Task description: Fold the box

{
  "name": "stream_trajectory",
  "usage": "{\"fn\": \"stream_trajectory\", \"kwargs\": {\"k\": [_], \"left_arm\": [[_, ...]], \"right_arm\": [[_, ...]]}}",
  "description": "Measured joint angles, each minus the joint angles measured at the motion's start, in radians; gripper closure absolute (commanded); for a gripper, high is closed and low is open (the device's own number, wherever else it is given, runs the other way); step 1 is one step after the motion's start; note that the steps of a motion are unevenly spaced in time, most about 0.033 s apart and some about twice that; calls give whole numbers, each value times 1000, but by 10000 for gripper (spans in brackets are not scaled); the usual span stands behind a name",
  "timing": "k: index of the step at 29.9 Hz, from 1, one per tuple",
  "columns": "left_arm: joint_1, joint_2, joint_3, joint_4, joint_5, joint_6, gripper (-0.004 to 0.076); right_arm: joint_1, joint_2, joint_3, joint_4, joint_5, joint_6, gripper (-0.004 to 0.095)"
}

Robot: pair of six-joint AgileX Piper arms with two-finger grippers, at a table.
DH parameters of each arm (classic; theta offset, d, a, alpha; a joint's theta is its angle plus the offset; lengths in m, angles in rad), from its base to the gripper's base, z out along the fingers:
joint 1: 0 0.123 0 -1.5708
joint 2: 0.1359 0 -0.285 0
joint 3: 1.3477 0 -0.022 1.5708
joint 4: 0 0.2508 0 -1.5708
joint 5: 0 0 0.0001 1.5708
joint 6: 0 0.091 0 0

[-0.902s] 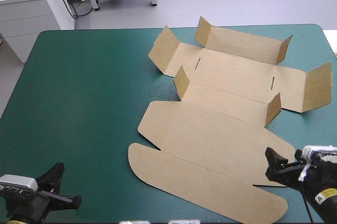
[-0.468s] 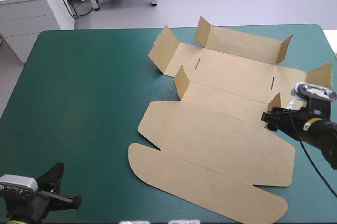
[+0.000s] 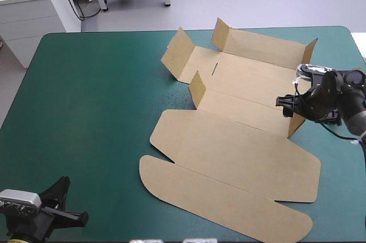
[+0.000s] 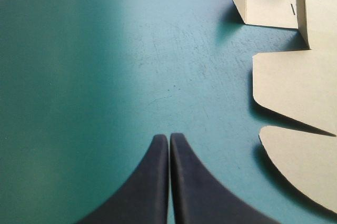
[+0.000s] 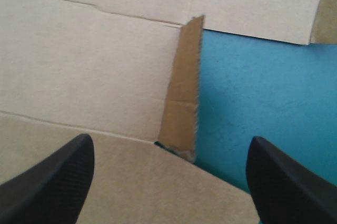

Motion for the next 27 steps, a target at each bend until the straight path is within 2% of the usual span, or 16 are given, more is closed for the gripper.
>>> {"fn": "stream_trajectory", "kwargs": {"k": [6, 12, 14, 16, 18, 19, 22, 27], "left_arm": [[0, 0, 0, 0, 0, 0, 732], [0, 0, 0, -1, 0, 0, 732], [0, 0, 0, -1, 0, 0, 732], [0, 0, 0, -1, 0, 0, 732], [0, 0, 0, -1, 0, 0, 732], [0, 0, 0, -1, 0, 0, 732], [0, 0, 0, -1, 0, 0, 732], [0, 0, 0, -1, 0, 0, 732]], "right_arm": [[-96, 89, -9, 57, -1, -75, 179], [-103, 147, -10, 123, -47, -124, 183], [-104, 161, -11, 145, -64, -138, 224], [-104, 173, -13, 157, -76, -145, 308], [-104, 185, -14, 162, -82, -146, 481], [-104, 191, -14, 162, -83, -147, 617], [-104, 208, -14, 162, -87, -154, 928], [-104, 229, -20, 163, -89, -160, 927]]}}
